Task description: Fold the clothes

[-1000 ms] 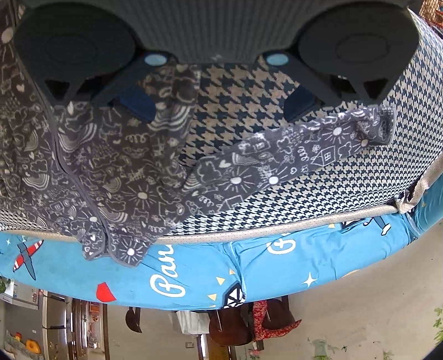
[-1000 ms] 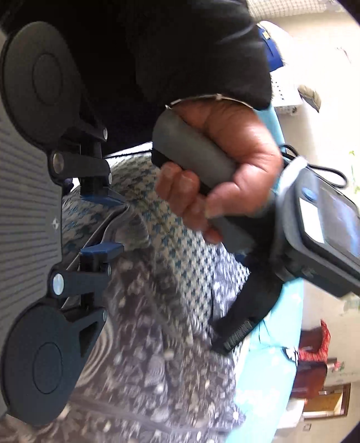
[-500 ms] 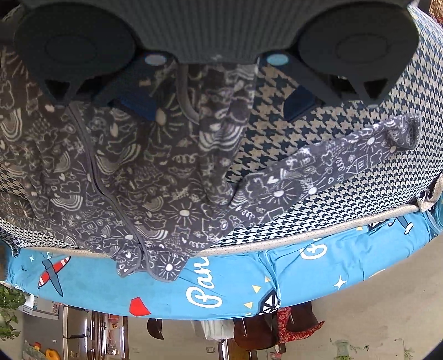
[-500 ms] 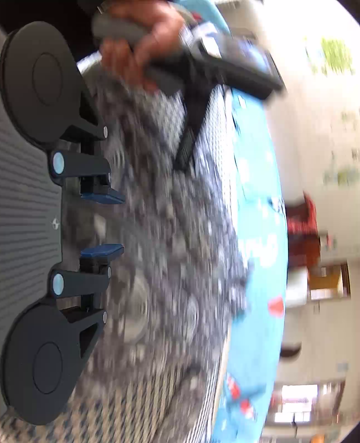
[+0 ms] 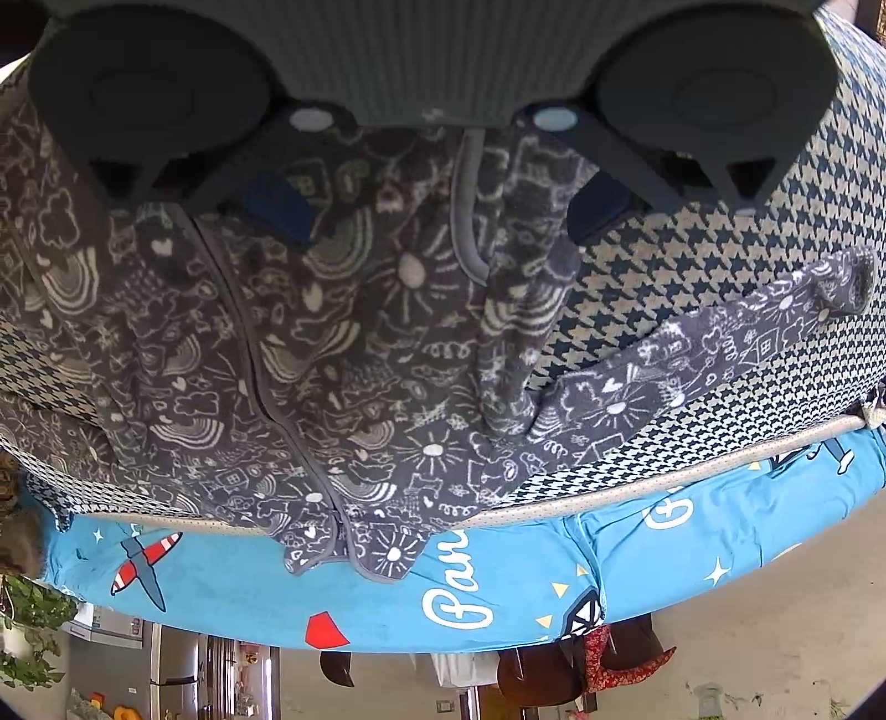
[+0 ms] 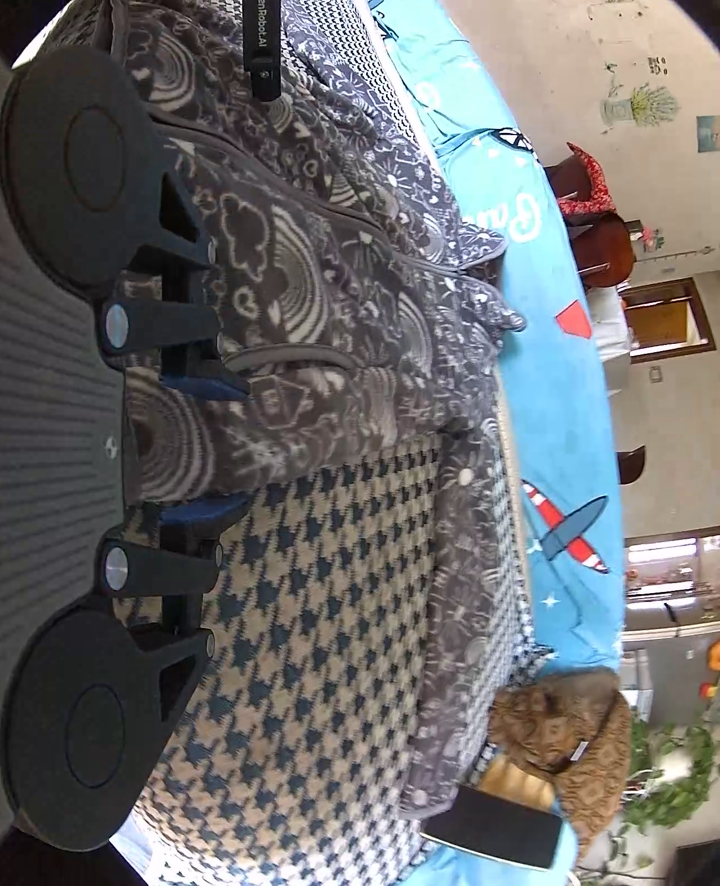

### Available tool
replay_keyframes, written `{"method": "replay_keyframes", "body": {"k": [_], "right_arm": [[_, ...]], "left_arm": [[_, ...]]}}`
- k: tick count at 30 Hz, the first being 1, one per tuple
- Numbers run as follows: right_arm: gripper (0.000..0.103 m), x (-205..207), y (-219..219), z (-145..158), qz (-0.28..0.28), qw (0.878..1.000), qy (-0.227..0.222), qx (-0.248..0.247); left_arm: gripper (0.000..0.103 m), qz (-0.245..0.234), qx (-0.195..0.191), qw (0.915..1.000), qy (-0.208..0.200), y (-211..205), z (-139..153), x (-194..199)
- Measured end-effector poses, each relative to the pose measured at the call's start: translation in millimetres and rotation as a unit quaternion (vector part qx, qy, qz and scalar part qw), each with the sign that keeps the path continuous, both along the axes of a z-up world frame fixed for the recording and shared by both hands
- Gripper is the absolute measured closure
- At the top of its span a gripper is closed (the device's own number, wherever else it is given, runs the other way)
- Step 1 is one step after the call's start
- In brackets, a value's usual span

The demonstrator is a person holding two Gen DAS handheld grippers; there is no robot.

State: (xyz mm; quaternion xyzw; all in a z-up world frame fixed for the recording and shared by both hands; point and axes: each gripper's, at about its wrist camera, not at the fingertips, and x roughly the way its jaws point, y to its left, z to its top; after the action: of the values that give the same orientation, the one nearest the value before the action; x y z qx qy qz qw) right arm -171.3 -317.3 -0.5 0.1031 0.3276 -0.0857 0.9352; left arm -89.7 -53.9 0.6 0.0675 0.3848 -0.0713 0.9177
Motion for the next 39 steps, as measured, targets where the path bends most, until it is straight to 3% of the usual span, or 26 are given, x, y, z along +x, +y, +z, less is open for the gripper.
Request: {"method": "replay_keyframes", "body": {"k": [4, 8, 14, 22, 27, 31, 35, 39], "right_arm": [[0.066, 4, -5, -9, -0.012, 0.999, 0.014, 0.035], [0.089, 3, -2, -11, 0.0, 0.999, 0.015, 0.04], [0.094, -10, -9, -5, -0.017, 0.999, 0.006, 0.032], [0.099, -22, -15, -10, -0.057, 0.997, 0.045, 0.021], [0.098, -32, -14, -3, -0.072, 0.997, 0.026, 0.012], [0.086, -37, -18, 8, -0.08, 0.997, -0.012, 0.016], [0.078, -28, -24, 9, -0.065, 0.997, -0.006, 0.041], [0.078, -15, -25, 13, -0.04, 0.998, -0.003, 0.052]], "left_arm": [[0.0, 0.002, -0.001, 1.0, 0.005, -1, -3, -2], [0.0, 0.0, 0.002, 0.9999, 0.011, -3, -8, -5], [0.0, -0.007, 0.008, 0.9998, 0.015, -8, -13, -12], [0.0, -0.027, 0.023, 0.9991, 0.022, -17, -19, -29], [0.0, -0.02, 0.022, 0.9991, 0.03, -18, -22, -35], [0.0, -0.024, 0.004, 0.9996, 0.013, -18, -14, -38], [0.0, -0.028, -0.002, 0.9995, -0.01, -23, -6, -41], [0.0, -0.03, -0.01, 0.9995, -0.001, -27, -8, -37]]}}
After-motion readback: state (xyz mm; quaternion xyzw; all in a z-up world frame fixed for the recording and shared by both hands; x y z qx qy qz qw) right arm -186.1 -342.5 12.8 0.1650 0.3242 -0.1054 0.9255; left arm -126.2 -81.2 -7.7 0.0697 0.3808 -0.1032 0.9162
